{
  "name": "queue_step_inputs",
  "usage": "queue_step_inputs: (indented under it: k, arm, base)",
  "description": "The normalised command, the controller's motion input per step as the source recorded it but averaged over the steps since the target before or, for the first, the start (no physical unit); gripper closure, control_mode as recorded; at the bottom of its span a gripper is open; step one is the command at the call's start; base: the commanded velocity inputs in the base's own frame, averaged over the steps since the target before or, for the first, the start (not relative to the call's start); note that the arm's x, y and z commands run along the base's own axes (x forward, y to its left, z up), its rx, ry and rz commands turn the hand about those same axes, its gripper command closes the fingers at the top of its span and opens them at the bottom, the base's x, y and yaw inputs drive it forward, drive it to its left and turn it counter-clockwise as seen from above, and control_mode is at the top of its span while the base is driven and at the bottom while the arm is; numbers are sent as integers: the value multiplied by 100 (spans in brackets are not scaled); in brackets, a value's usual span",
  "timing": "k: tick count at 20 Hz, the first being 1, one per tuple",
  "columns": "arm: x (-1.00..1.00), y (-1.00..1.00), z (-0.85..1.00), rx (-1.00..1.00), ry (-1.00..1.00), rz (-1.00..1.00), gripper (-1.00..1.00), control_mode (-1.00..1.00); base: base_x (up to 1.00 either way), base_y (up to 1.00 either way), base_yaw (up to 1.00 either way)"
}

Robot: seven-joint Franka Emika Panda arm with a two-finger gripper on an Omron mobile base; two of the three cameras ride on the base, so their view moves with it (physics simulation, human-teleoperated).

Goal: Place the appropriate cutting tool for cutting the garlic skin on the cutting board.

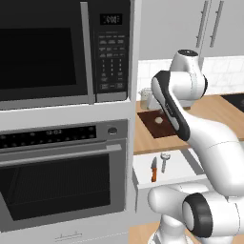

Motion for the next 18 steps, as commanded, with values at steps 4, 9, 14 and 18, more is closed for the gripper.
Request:
queue_step_inputs:
  k: [4,9,14,18]
  arm:
    - [-14,-1,-9,0,0,0,-100,-100]
    - [-15,-47,-78,2,8,-1,-100,-100]
    - [1,-70,-98,1,9,-10,-100,-100]
    - [28,-38,-72,0,6,-12,-100,-100]
  base:
    - [0,0,0]
    - [0,0,0]
    - [0,0,0]
    - [0,0,0]
